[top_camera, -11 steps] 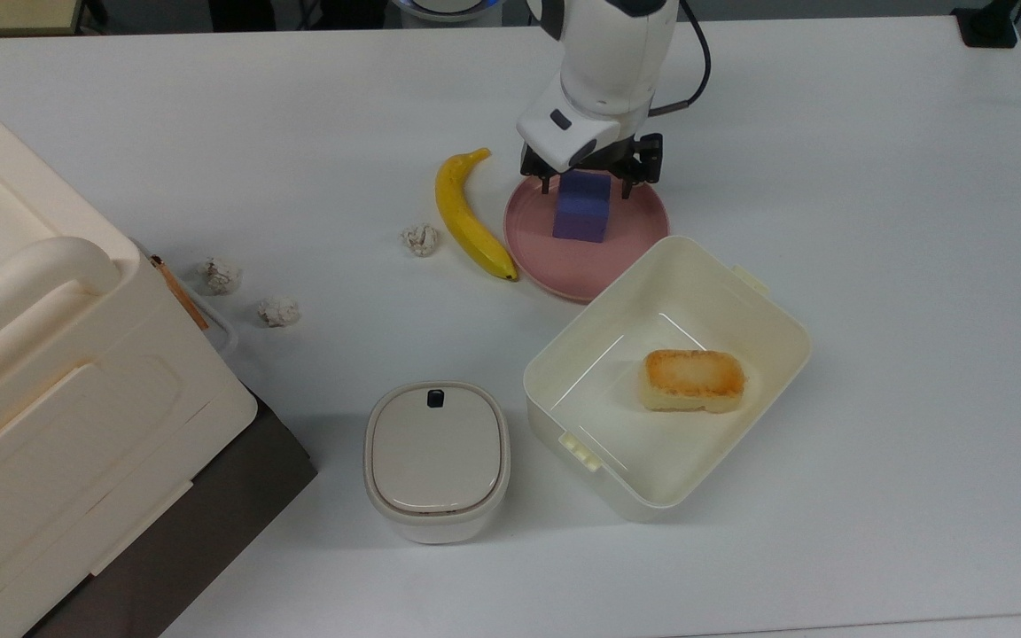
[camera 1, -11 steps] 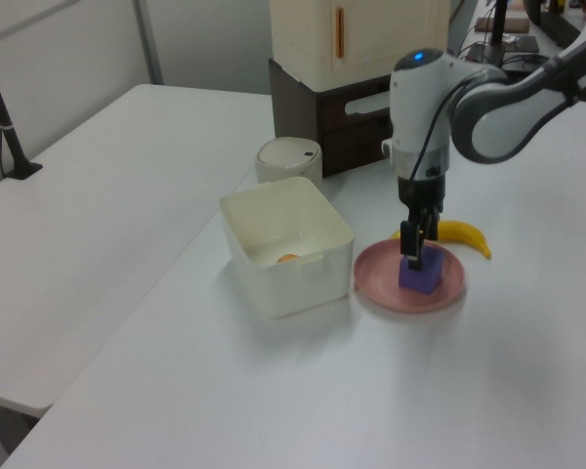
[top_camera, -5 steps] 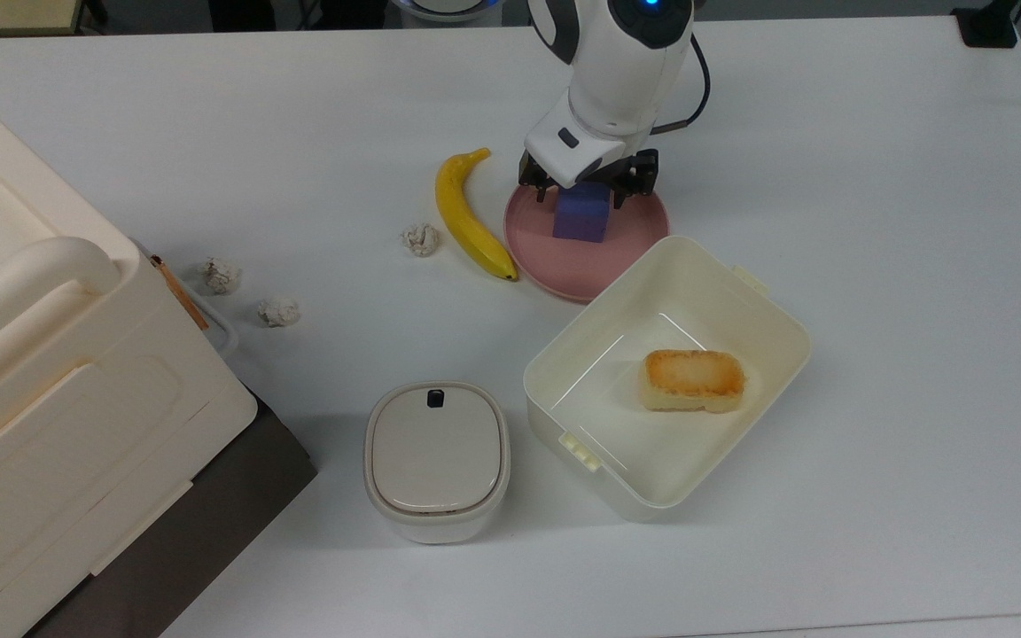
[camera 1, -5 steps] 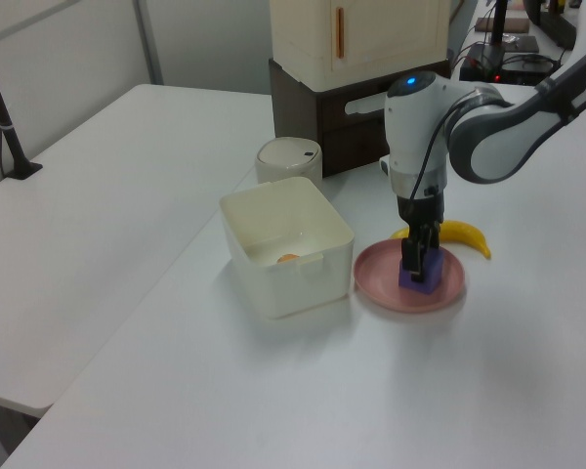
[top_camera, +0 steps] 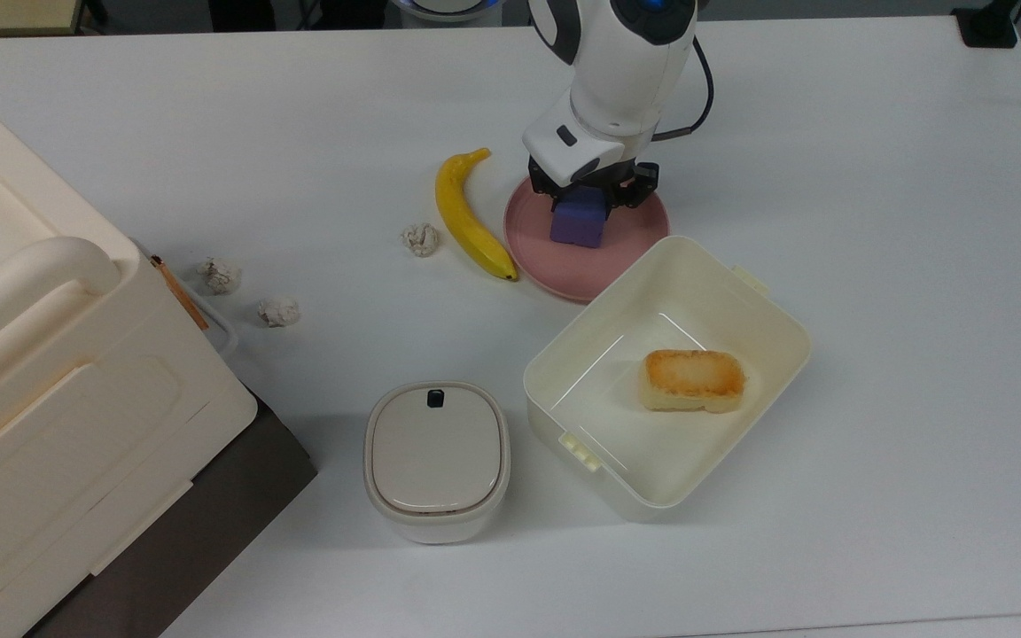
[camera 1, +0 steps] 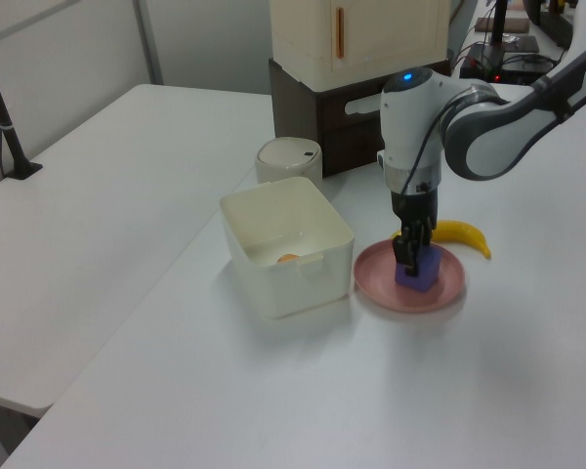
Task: Put the cube on the table
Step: 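Lift the cube off the plate and carry it beside the banana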
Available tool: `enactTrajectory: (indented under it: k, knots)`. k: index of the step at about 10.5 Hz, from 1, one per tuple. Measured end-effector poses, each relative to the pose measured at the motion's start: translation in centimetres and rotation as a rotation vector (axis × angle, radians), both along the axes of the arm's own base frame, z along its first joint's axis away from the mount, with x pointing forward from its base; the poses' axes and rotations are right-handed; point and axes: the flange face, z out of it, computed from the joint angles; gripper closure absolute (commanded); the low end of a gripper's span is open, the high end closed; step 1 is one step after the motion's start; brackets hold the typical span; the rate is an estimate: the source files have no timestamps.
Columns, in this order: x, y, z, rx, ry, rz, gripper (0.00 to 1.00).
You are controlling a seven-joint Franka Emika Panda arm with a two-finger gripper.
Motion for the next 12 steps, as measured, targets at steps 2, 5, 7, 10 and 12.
enactTrajectory:
  k: [2, 5, 7, 10, 12]
  knots:
    - [1.0, -1.1, 1.8, 0.006, -0.039, -0.076, 0.56]
    - [2.8, -5.5, 5.4, 0.013, -0.108, -0.202, 0.56]
    - [4.2, -10.6, 5.9, 0.042, -0.14, -0.343, 0.56]
    - [5.4, -17.7, 5.1, 0.131, -0.149, -0.639, 0.41]
    - [5.6, -21.3, 4.3, 0.151, -0.144, -0.769, 0.0]
